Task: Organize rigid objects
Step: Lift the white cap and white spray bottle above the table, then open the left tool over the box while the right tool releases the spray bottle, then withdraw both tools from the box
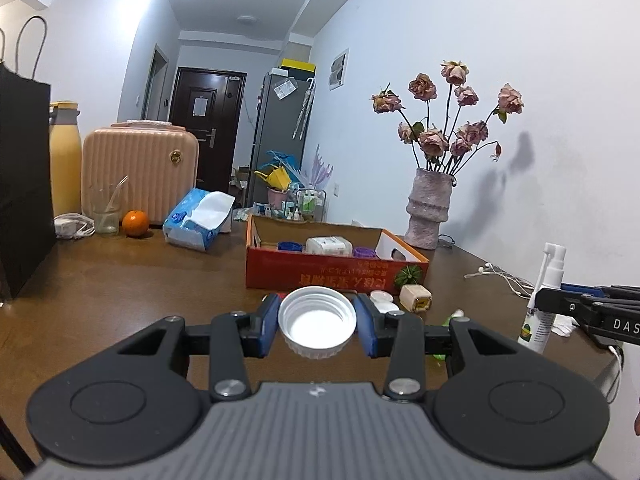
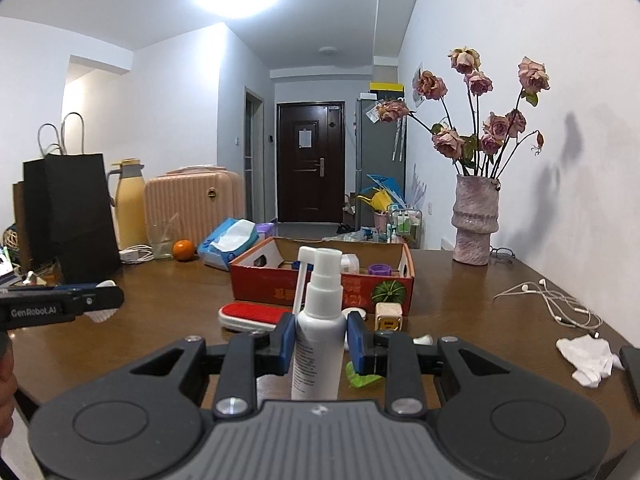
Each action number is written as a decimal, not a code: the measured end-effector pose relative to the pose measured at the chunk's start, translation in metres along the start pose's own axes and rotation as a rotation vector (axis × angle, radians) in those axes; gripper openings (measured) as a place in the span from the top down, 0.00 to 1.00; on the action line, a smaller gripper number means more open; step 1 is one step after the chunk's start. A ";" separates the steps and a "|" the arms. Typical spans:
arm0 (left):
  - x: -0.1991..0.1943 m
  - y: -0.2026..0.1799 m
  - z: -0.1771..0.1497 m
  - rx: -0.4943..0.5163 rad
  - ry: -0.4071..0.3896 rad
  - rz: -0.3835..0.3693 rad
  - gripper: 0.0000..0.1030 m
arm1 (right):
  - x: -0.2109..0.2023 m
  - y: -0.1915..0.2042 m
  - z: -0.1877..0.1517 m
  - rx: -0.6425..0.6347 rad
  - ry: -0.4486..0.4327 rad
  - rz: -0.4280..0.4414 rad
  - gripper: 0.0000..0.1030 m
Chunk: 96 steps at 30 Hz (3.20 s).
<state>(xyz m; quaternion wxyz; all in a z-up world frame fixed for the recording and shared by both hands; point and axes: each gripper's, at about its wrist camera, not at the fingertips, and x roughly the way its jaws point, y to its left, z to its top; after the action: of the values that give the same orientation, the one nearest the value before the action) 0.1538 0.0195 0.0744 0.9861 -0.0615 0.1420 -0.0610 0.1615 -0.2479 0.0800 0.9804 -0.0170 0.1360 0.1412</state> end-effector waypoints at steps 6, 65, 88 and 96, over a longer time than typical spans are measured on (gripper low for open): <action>0.046 0.006 0.027 0.029 -0.016 -0.009 0.60 | 0.042 -0.013 0.024 -0.012 0.021 0.006 0.74; 0.314 0.044 0.140 0.139 0.274 0.008 0.22 | 0.354 -0.079 0.169 -0.132 0.573 -0.033 0.53; 0.147 -0.017 0.128 0.152 -0.032 0.099 0.00 | 0.155 -0.043 0.155 -0.079 -0.032 -0.010 0.16; 0.110 -0.020 0.113 0.136 -0.047 0.095 0.00 | 0.117 -0.033 0.133 -0.046 -0.079 -0.022 0.16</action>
<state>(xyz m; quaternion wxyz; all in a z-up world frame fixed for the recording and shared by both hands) 0.2887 -0.0035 0.1551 0.9928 0.0111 0.1168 -0.0219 0.3135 -0.2382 0.1757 0.9859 -0.0354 0.0939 0.1340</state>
